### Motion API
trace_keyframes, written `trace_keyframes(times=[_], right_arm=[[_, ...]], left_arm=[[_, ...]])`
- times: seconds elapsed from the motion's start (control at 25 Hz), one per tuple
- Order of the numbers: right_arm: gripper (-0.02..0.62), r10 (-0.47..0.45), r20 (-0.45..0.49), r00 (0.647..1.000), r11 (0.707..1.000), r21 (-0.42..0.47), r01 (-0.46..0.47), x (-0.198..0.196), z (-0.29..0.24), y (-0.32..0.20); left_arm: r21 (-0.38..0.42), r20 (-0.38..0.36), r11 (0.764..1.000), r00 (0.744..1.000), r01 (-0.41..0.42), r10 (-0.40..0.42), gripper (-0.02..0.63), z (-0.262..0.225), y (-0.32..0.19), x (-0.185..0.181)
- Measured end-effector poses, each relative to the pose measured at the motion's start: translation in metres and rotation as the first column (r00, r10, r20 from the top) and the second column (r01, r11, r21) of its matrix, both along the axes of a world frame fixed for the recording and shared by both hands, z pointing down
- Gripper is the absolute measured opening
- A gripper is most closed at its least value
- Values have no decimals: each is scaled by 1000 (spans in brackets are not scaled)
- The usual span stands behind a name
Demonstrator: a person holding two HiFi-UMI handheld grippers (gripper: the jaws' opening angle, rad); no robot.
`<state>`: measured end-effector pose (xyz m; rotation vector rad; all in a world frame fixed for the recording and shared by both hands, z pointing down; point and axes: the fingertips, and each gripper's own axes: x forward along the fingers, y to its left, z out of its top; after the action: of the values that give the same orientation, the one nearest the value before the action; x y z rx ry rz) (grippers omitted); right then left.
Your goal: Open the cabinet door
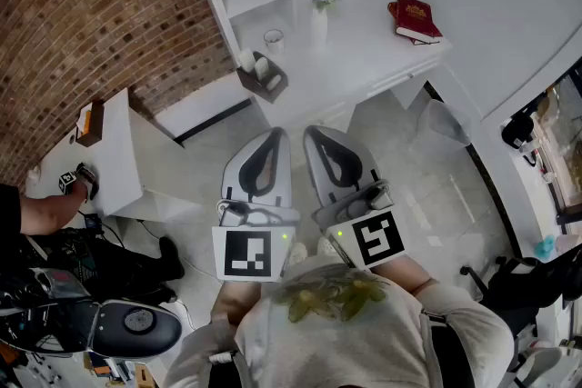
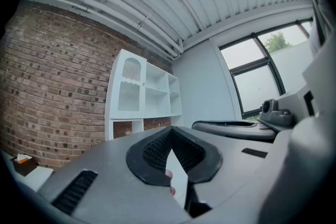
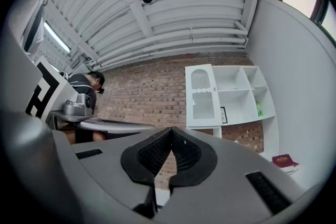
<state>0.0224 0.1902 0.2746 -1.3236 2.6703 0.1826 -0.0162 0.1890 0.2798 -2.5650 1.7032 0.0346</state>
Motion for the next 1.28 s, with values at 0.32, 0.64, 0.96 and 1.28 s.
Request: trace_keyframes(times=[0.32, 0.64, 0.96, 1.28], right_arm=[[23, 0, 10, 1000, 1000, 2, 0, 37, 2, -15], [23, -29, 11, 1000, 999, -27, 29, 51, 16, -41], [25, -28, -7, 1000, 998, -64, 27, 43, 35, -79], [25, -7, -42, 999, 998, -64, 5, 15, 38, -148]], left_arm=[[-14, -21, 1000, 1000, -2, 1, 10, 4, -14, 32], [-42, -52, 999, 999, 2, -4, 11, 18, -39, 42], [-83, -16, 996, 1000, 21, -23, 11, 42, -84, 33], [-46, -85, 998, 996, -42, 38, 9, 35, -151, 10]])
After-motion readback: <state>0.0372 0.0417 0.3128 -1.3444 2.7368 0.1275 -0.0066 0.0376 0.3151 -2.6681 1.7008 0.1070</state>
